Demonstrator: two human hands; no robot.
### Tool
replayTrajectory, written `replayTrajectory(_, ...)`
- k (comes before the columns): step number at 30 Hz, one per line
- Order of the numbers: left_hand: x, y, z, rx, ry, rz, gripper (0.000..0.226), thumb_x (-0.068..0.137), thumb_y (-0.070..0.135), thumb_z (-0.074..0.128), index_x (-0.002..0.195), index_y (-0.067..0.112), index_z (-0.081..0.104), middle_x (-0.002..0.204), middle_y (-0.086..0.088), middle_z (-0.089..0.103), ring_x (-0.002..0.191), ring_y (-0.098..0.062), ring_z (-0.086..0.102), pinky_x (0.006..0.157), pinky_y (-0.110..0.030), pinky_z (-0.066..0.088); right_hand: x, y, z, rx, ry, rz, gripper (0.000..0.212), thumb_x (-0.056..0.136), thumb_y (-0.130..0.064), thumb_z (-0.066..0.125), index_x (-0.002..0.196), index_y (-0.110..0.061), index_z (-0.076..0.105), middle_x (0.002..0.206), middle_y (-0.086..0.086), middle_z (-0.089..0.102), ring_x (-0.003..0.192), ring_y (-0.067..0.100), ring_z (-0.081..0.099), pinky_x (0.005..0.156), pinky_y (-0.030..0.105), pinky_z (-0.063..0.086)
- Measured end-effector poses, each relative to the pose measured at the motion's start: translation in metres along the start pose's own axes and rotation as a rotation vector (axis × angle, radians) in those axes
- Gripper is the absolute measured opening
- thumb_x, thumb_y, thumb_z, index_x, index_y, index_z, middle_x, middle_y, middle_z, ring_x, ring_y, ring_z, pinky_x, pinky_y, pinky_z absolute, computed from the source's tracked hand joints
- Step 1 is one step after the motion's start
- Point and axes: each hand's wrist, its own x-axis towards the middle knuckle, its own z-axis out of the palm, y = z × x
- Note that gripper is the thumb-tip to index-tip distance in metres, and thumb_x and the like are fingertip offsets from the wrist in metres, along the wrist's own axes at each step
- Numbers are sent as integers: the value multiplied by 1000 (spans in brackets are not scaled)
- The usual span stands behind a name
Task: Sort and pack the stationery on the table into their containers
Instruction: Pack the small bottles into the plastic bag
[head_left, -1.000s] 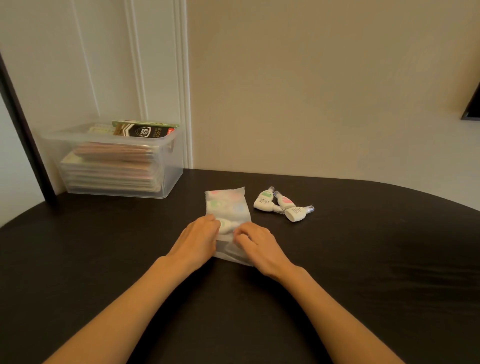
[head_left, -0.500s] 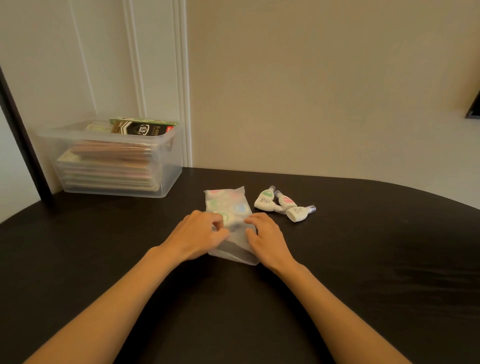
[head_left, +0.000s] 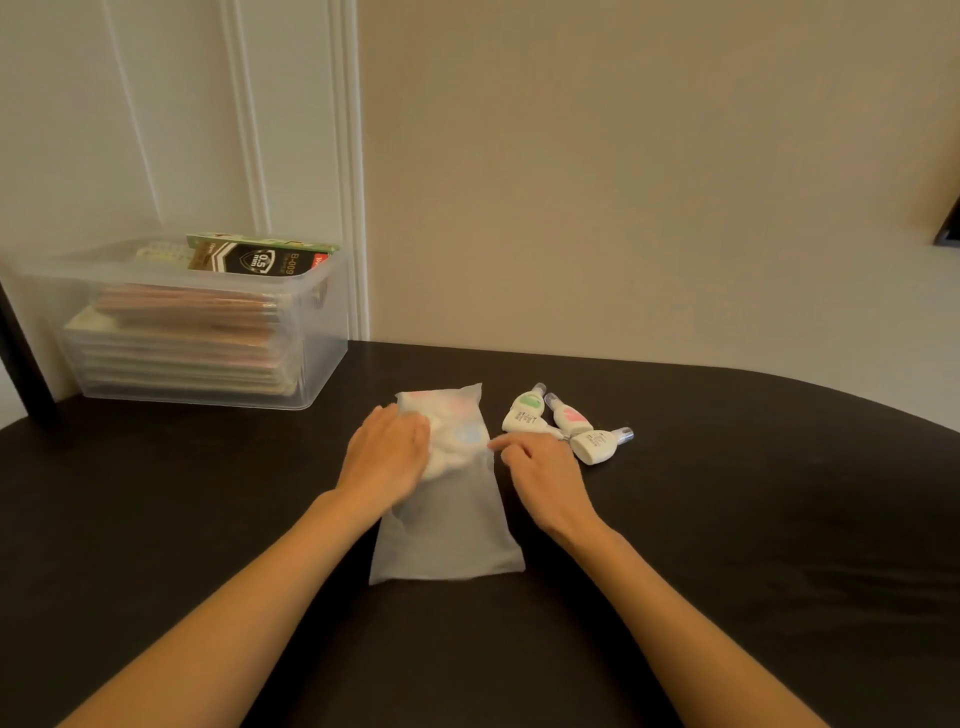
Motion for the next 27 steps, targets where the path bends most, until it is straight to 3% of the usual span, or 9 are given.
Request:
replayTrajectory(2,15,-1,1,-58,-7,-42,41,101,18,19,135,6,38,150,-13,26,141,-25,18,110,-39,23,14,-6,-1,86,51,56,36,95,-7,36,121,-10,60,125,1,58,103,5,48,89,17,34)
replayTrajectory(6,39,-3,13,-91,-83,-57,42,101,15,19,141,6,27,156,-10,10,145,-22,5,115,-42,18,46,-11,16,158,-37,21,47,97,-6,32,144,-11,33,150,2,33,137,12,29,111,22,21)
replayTrajectory(8,46,-4,19,-112,-89,-69,45,102,16,18,146,7,18,157,-8,4,145,-21,1,116,-42,14,62,-12,29,153,-65,9,47,101,-11,27,148,-13,23,155,2,22,144,13,13,113,23,11)
replayTrajectory(11,52,-4,23,-111,-127,-57,49,102,19,17,149,8,6,158,-6,-4,145,-19,-2,117,-40,10,80,-4,46,202,-116,153,42,102,-12,23,143,-2,31,154,12,23,145,21,10,112,26,9)
replayTrajectory(13,56,-4,24,-107,-144,-78,51,102,23,17,149,8,2,157,-6,-7,145,-21,-3,117,-40,9,85,3,52,41,-153,156,37,101,-12,26,129,4,45,145,20,32,143,29,14,112,32,13)
replayTrajectory(17,61,-6,29,-86,-113,-185,56,101,28,18,149,5,1,157,-13,4,144,-27,8,116,-41,13,95,17,60,-166,-101,210,48,98,-29,26,134,1,36,141,21,36,129,34,37,102,41,32)
replayTrajectory(22,56,-9,17,-236,-88,-247,43,97,22,27,133,-2,32,140,-19,36,128,-33,35,101,-39,29,78,19,43,9,-26,232,36,101,-17,21,118,1,48,121,22,53,124,35,40,98,39,33)
replayTrajectory(25,34,-15,1,-221,2,-259,47,97,30,35,136,3,33,139,-17,35,128,-31,33,99,-40,33,58,20,33,37,36,206,33,98,-35,36,90,-8,53,91,6,55,92,20,53,72,31,37)
replayTrajectory(27,16,-17,-7,-128,92,-228,53,95,38,41,138,8,31,137,-14,34,128,-29,32,98,-39,34,43,15,33,62,94,208,29,91,-41,49,99,-13,51,95,-3,50,92,15,49,75,29,41)
